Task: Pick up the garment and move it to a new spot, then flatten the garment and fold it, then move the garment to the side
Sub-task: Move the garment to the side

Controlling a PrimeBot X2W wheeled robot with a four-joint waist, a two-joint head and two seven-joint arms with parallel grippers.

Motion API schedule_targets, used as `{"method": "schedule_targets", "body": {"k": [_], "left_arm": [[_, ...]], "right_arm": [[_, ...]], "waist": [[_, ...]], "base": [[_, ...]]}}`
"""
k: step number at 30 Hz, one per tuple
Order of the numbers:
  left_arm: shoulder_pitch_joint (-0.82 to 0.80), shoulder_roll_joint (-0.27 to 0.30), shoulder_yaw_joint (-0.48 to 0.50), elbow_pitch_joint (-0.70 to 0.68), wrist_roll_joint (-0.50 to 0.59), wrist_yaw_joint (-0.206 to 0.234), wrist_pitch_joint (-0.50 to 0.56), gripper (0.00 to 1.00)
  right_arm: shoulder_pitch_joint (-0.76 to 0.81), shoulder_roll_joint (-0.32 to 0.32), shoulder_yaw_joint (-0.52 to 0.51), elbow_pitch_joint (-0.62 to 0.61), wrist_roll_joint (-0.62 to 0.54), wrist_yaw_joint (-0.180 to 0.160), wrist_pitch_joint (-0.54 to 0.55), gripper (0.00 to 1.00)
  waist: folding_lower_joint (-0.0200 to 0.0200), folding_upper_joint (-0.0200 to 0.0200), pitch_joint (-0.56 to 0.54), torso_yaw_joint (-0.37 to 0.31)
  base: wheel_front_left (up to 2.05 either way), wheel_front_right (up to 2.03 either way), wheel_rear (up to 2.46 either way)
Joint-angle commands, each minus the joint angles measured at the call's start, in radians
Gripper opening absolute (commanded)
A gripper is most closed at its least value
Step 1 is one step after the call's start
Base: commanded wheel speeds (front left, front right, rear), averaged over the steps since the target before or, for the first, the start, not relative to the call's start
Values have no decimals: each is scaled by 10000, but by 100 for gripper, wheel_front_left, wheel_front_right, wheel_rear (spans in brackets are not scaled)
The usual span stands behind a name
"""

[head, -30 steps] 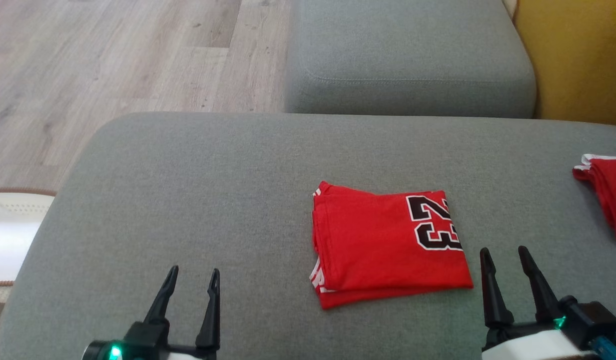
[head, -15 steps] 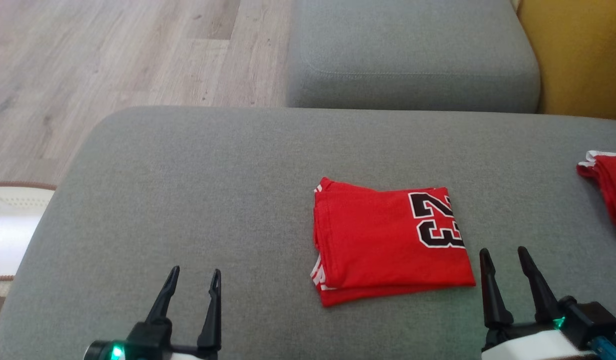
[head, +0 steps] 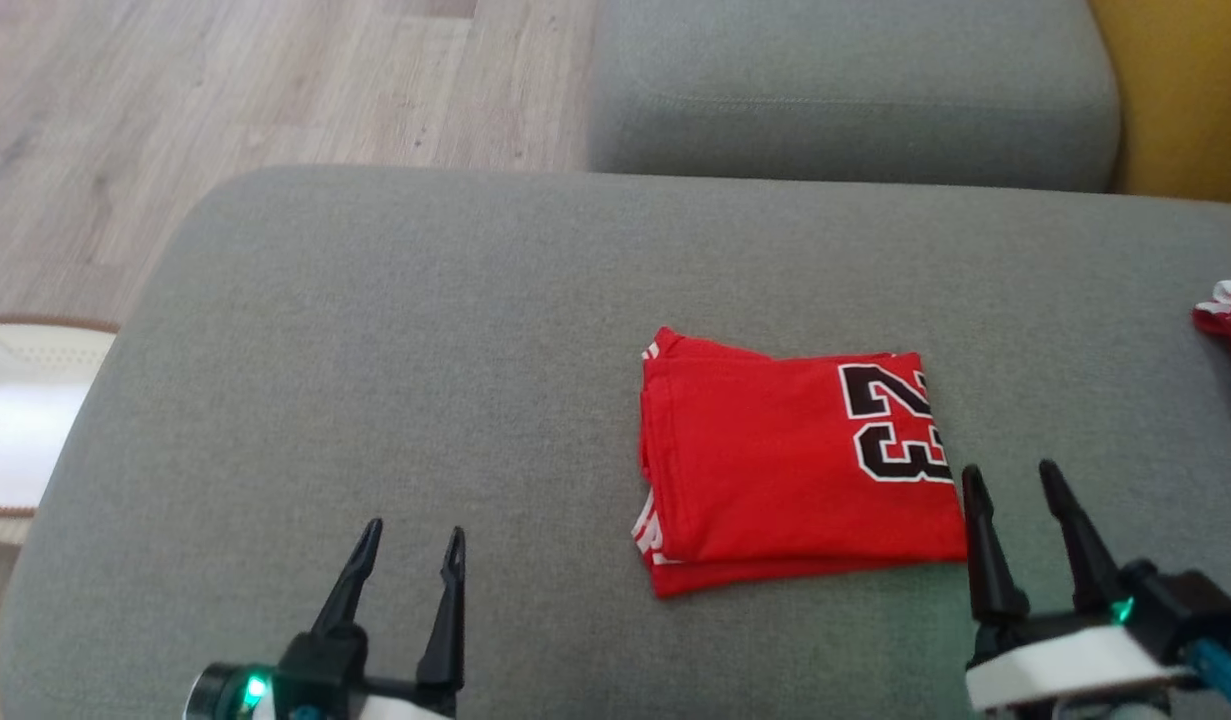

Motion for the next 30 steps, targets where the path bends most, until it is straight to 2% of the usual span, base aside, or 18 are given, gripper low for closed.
{"method": "schedule_targets", "body": {"k": [1,6,10,19,25,26,28,30], "left_arm": [[-667,-81,195,-396,36,47,-78,100],[-884,-84,10,-364,21,50,-78,100],[-1141,-86,-124,-357,-37,47,-78,100],[-1806,-88,-621,-322,-260,201,-78,100],[-2060,-88,-750,-313,-310,295,-78,100],[-2076,-88,-749,-310,-315,310,-78,100],[-2096,-88,-755,-310,-322,343,-78,100],[-2115,-88,-751,-333,-324,375,-78,100]], "right_arm": [[-653,-299,196,-175,67,67,-107,100],[-1409,-555,114,981,291,67,-107,100],[-2480,-967,513,2416,1110,67,71,100],[-4565,-2269,1742,4647,3087,67,2477,100],[-4866,-2785,2922,4807,4097,67,3398,100],[-4863,-2845,3081,4824,4228,67,3470,91],[-4884,-2959,3368,4826,4420,67,3521,0],[-5008,-3063,3450,4910,4504,67,3407,0]], "waist": [[0,0,94,66],[0,0,405,198],[0,0,821,243],[0,0,1630,381],[0,0,1940,483],[0,0,1966,480],[0,0,2012,458],[0,0,2088,387]], "base": [[0,0,0],[0,0,0],[0,0,0],[0,0,0],[0,0,0],[0,0,0],[0,0,0],[0,0,0]]}}
